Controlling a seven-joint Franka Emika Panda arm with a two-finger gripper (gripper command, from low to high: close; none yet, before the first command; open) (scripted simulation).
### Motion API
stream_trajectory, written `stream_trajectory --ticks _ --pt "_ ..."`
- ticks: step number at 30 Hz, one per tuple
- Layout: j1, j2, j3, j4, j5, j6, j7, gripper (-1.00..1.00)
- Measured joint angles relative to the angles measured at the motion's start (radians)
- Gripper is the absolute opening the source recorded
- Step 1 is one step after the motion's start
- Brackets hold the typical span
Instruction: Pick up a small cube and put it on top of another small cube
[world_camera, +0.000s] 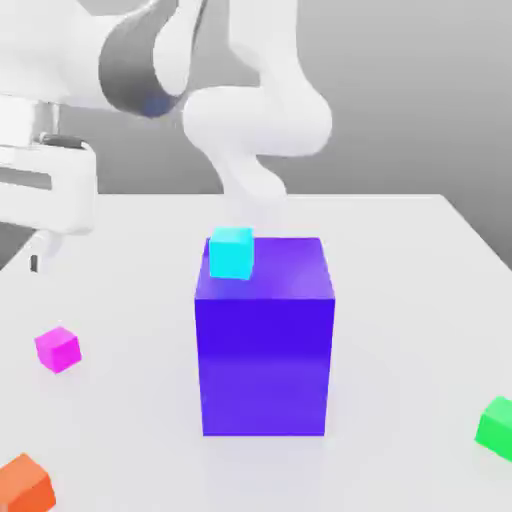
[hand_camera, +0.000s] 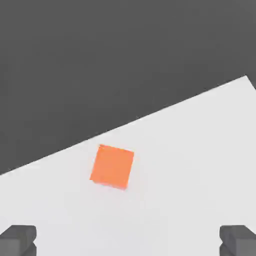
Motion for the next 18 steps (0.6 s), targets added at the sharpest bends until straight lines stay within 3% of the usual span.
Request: stream_trajectory --ticks 6,12,13,18 --pt "-0.133 0.236 -0.076 -0.108 0.174 0.133 -0.199 0.00" --pt "-0.337 0.459 0.174 -0.071 0.463 0.286 -0.426 0.00" --pt "-0.373 0.488 0.216 -0.063 0.492 0.308 -0.449 -1.00" --pt "-0.373 0.488 0.217 -0.063 0.491 0.307 -0.448 -1.00"
